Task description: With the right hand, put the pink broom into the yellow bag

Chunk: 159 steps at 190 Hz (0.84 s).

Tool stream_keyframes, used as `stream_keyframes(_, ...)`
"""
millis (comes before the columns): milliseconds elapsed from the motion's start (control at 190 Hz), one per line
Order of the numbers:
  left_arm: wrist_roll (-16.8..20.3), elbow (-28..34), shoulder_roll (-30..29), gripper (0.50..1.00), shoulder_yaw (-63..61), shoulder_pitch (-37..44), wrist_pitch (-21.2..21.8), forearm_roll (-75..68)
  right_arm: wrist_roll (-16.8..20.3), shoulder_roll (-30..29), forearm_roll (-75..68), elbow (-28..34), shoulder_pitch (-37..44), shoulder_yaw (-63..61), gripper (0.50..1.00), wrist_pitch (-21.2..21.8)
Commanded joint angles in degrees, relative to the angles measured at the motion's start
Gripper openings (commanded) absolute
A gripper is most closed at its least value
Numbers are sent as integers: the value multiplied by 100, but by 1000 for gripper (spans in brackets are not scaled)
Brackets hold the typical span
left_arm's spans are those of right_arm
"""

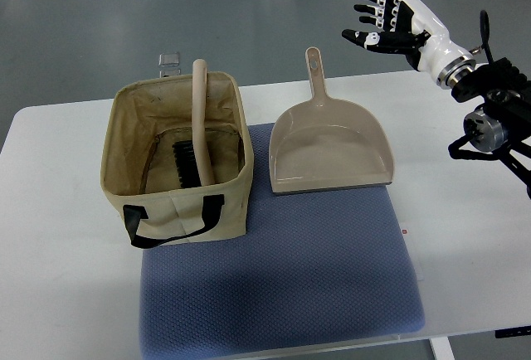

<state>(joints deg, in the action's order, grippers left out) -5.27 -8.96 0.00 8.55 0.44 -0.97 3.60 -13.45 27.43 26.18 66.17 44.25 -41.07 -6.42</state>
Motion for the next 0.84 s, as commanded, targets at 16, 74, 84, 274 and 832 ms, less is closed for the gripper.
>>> stream_keyframes(16,0,0,0,1000,-2,0,0,0,-9,-88,-896,-17,-232,-296,911,-9)
stream_keyframes(74,0,0,0,1000,7,0,0,0,-9,-141,-1168,-17,-329,-402,919,-9)
stream_keyframes(84,0,0,0,1000,-2,0,0,0,-9,-150,-1203,-26,-355,-419,921,-9)
stream_keyframes(274,0,0,0,1000,-2,0,0,0,-62,-563,-1300,-140,-795,-815,930,-18)
stream_keyframes(832,0,0,0,1000,-2,0,0,0,-70,-1222,-1115,-201,-1533,-2072,930,-18)
